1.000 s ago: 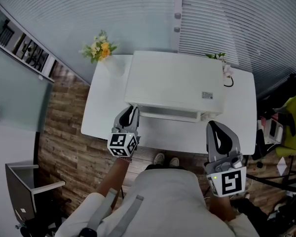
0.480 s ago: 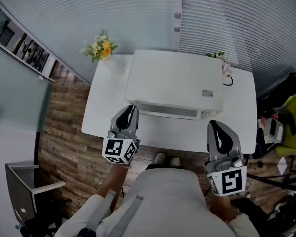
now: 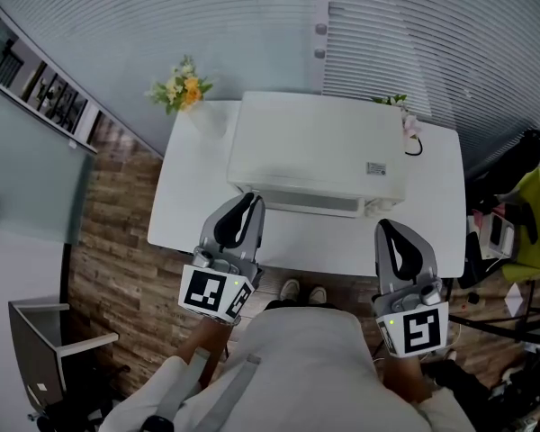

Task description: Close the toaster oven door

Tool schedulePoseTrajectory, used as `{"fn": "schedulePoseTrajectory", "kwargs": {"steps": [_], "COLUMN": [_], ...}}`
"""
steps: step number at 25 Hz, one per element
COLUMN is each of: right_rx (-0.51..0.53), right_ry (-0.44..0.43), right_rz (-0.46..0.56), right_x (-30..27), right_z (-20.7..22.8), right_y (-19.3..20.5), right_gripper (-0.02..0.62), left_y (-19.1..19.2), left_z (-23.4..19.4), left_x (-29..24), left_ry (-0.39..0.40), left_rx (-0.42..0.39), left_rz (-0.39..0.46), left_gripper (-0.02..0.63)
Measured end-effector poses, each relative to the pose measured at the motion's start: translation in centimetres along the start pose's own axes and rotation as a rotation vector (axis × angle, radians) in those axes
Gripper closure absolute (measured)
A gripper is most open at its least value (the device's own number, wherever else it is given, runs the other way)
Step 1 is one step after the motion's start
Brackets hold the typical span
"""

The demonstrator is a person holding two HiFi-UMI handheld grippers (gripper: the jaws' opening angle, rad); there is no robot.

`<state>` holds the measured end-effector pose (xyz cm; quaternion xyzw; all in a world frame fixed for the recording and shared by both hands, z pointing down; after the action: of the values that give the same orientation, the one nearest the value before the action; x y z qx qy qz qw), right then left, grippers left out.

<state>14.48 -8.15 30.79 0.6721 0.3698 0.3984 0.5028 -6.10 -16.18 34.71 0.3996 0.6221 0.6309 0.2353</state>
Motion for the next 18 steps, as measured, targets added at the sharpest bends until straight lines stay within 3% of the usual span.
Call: {"fn": "schedulePoseTrajectory", "kwargs": {"steps": [5, 18], "right_rx": [0.001, 0.022], "right_ry": [-0.007, -0.006], "right_rz": [0.0, -0.017], "right_x": [-0.2, -0.5], "right_z": [-0.1, 0.0], "right_y": [0.0, 0.1], "right_gripper": [0.591, 0.592], "left_y": [-2.0, -3.6], "left_z": [1.5, 3.5], "left_x": [-0.6, -1.2], "left_ry": [0.032, 0.075], "left_rx": [-0.04, -0.036], "left_rz": [0.026, 0.065], "left_gripper": [0.561, 0.561]}}
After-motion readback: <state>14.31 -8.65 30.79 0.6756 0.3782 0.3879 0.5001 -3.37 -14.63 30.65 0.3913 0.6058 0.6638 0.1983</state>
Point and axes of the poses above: the fingertips, and each gripper's own axes: x backward along the fingers, z to its right, y out of its underside, the point moved 3 cm from there along x, backward along the fingers, and after that the axes turned 13 degrees about z, right-handed, at the moved point
